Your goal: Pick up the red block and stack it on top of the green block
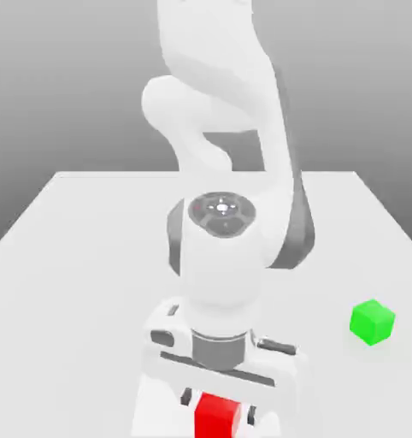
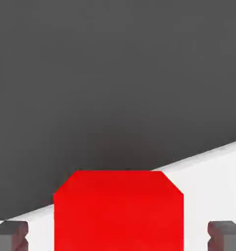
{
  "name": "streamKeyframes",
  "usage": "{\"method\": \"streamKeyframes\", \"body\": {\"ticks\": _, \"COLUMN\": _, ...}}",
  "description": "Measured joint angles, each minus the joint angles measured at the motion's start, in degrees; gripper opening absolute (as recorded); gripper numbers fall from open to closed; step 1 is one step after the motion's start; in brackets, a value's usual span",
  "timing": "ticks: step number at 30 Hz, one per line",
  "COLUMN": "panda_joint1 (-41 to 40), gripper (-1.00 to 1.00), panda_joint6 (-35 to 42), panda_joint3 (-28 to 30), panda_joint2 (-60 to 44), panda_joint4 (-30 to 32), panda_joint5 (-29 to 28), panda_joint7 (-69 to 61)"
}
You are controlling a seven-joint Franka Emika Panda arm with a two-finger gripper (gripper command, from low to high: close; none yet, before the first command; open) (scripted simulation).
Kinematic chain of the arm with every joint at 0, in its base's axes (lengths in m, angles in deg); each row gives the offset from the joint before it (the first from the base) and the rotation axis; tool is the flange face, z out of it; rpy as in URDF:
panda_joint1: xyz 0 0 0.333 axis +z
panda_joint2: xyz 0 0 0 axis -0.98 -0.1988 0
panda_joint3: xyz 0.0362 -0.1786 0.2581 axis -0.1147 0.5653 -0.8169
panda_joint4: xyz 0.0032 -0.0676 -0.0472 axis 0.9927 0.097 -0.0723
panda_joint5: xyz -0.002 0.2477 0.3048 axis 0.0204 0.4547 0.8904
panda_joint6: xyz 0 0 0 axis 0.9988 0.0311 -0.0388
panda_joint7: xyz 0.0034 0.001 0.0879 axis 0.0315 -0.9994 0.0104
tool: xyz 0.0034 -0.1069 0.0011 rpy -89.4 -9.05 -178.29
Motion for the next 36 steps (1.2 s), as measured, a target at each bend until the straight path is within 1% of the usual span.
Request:
{"method": "streamKeyframes", "body": {"ticks": 5, "panda_joint1": -0.1, "gripper": -1.0, "panda_joint6": 0.1, "panda_joint3": -0.1, "panda_joint2": 0.1, "panda_joint4": 0.0, "panda_joint5": 0.0, "panda_joint7": 0.0}}
{"method": "streamKeyframes", "body": {"ticks": 10, "panda_joint1": -0.6, "gripper": -1.0, "panda_joint6": 7.3, "panda_joint3": -1.9, "panda_joint2": 9.0, "panda_joint4": 1.7, "panda_joint5": 2.4, "panda_joint7": -1.3}}
{"method": "streamKeyframes", "body": {"ticks": 15, "panda_joint1": 7.4, "gripper": -1.0, "panda_joint6": 8.6, "panda_joint3": -9.8, "panda_joint2": 16.2, "panda_joint4": 7.2, "panda_joint5": 4.8, "panda_joint7": 6.1}}
{"method": "streamKeyframes", "body": {"ticks": 20, "panda_joint1": 20.9, "gripper": -1.0, "panda_joint6": 9.1, "panda_joint3": -17.2, "panda_joint2": 22.9, "panda_joint4": 13.3, "panda_joint5": 7.6, "panda_joint7": 14.4}}
{"method": "streamKeyframes", "body": {"ticks": 22, "panda_joint1": 25.9, "gripper": -1.0, "panda_joint6": 9.2, "panda_joint3": -18.7, "panda_joint2": 25.2, "panda_joint4": 15.6, "panda_joint5": 8.4, "panda_joint7": 17.7}}
{"method": "streamKeyframes", "body": {"ticks": 25, "panda_joint1": 25.7, "gripper": -1.0, "panda_joint6": 5.6, "panda_joint3": -18.3, "panda_joint2": 22.1, "panda_joint4": 16.3, "panda_joint5": 4.6, "panda_joint7": 22.1}}
{"method": "streamKeyframes", "body": {"ticks": 29, "panda_joint1": 27.5, "gripper": -1.0, "panda_joint6": -0.9, "panda_joint3": -14.8, "panda_joint2": 14.7, "panda_joint4": 16.0, "panda_joint5": -3.6, "panda_joint7": 28.3}}
{"method": "streamKeyframes", "body": {"ticks": 30, "panda_joint1": 28.0, "gripper": 1.0, "panda_joint6": -1.8, "panda_joint3": -14.1, "panda_joint2": 13.7, "panda_joint4": 16.0, "panda_joint5": -4.7, "panda_joint7": 29.0}}
{"method": "streamKeyframes", "body": {"ticks": 36, "panda_joint1": 28.2, "gripper": 1.0, "panda_joint6": -2.2, "panda_joint3": -13.8, "panda_joint2": 13.2, "panda_joint4": 16.0, "panda_joint5": -5.2, "panda_joint7": 29.4}}
